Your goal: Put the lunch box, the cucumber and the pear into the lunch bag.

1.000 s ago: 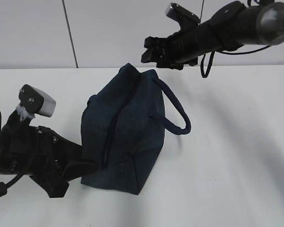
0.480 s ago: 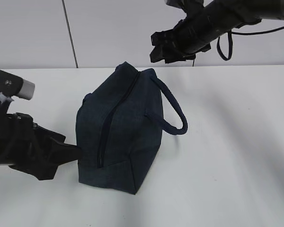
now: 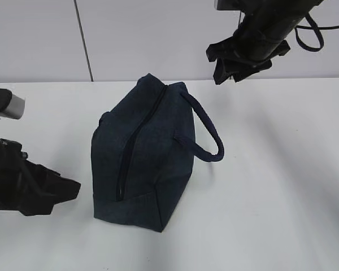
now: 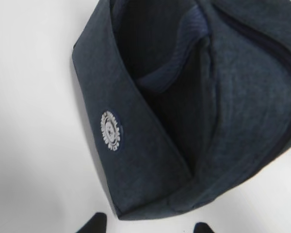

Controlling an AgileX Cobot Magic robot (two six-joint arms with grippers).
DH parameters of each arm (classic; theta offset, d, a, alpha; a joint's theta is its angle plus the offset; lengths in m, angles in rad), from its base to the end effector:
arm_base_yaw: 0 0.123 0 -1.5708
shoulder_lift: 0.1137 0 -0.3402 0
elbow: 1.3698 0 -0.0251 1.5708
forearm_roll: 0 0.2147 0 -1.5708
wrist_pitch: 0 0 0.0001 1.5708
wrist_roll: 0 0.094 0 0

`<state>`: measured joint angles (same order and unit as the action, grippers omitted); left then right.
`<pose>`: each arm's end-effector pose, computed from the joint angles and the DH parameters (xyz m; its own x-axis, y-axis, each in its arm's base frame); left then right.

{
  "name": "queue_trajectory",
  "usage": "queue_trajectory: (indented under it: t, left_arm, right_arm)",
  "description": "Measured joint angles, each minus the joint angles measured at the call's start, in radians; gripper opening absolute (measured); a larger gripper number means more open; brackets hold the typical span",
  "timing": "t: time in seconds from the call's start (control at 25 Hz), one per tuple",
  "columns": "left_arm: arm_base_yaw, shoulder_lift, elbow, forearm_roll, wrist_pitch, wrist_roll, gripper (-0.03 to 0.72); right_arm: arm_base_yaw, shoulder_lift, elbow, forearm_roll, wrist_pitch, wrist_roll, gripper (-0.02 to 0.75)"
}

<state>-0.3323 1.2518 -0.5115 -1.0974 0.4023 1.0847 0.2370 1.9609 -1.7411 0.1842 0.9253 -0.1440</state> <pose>0.1546 -0.0881 0.2797 -0.6952 0.2616 -0.6696 0.5398 0.8050 -0.2460 0.4114 0.1135 0.3368 -0.8327 -0.2341 -0.5018 -0.3302 0.9374 0.1107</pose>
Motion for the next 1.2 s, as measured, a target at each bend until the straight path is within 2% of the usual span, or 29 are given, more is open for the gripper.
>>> queue_trajectory:
  t: [0.16, 0.28, 0.44, 0.64, 0.76, 0.92, 1.08, 1.2]
  left_arm:
    - [0.000, -0.009, 0.000, 0.221, -0.001, -0.253, 0.304]
    - [0.000, -0.016, 0.000, 0.327, 0.002, -0.357, 0.297]
    - [0.014, -0.066, -0.013, 0.359, 0.014, -0.395, 0.295]
    - [0.119, -0.151, -0.069, 0.371, 0.088, -0.403, 0.295]
    - [0.159, -0.195, -0.080, 0.404, 0.121, -0.404, 0.295]
    - [0.164, -0.252, -0.080, 0.464, 0.139, -0.405, 0.295]
    - [0.164, -0.324, -0.080, 0.486, 0.180, -0.406, 0.295]
    - [0.164, -0.389, -0.080, 0.543, 0.222, -0.466, 0.291]
  right_arm:
    - [0.000, -0.039, 0.019, -0.022, 0.034, 0.019, 0.386]
    - [0.000, -0.094, 0.086, -0.052, 0.030, 0.037, 0.372]
    - [-0.002, -0.187, 0.230, -0.061, -0.021, 0.055, 0.358]
    - [-0.002, -0.349, 0.461, -0.063, -0.104, 0.062, 0.358]
    - [-0.002, -0.459, 0.605, -0.063, -0.131, 0.066, 0.358]
    - [-0.002, -0.639, 0.797, -0.063, -0.133, 0.079, 0.357]
    - [-0.002, -0.804, 0.922, -0.066, -0.090, 0.092, 0.357]
    - [-0.002, -0.932, 0.988, -0.097, -0.048, 0.124, 0.358]
